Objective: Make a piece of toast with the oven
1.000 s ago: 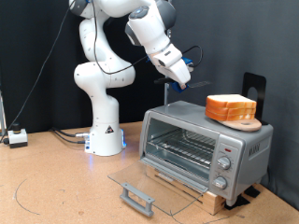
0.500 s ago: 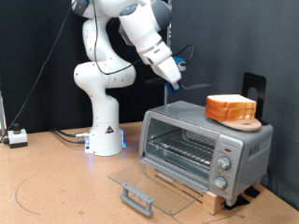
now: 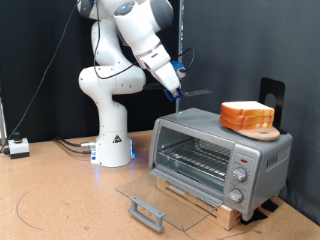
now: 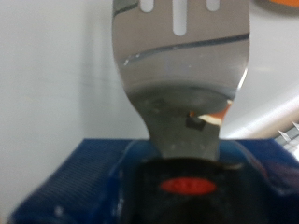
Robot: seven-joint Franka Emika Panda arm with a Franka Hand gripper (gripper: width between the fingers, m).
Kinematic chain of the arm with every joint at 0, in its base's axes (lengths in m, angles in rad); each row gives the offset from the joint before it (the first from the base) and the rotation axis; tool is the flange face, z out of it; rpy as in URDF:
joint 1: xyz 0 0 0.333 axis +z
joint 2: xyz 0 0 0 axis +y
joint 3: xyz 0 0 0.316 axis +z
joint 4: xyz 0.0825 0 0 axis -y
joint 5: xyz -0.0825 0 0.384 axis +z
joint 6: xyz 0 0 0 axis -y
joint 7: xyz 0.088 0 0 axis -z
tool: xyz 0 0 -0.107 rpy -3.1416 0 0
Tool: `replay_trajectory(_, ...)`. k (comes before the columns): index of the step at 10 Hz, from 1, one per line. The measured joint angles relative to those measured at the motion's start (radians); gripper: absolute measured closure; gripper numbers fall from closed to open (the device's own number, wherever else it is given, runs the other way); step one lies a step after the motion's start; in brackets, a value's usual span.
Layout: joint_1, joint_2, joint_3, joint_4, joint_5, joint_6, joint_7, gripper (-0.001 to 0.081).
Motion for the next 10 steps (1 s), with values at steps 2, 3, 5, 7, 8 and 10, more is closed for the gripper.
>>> replay_trajectory(2,-0.046,-0.013,-0.057,-0.011,-0.012,0.008,-0.015,0.0411)
replay_trajectory(3,-0.073,-0.011,-0.083,-0.011,-0.036,0.007,-0.022,0.0411)
replay_trajectory(5,-0.131,0.003,-0.120,-0.010,-0.097,0.009,-0.038,0.0411)
replay_trajectory(7,-0.177,0.043,-0.152,-0.009,-0.151,0.016,-0.082,0.0411)
replay_trajectory(8,-0.191,0.072,-0.172,-0.009,-0.168,0.023,-0.117,0.0411)
replay_trajectory(10,-0.199,0.127,-0.203,-0.003,-0.171,0.042,-0.174,0.0411)
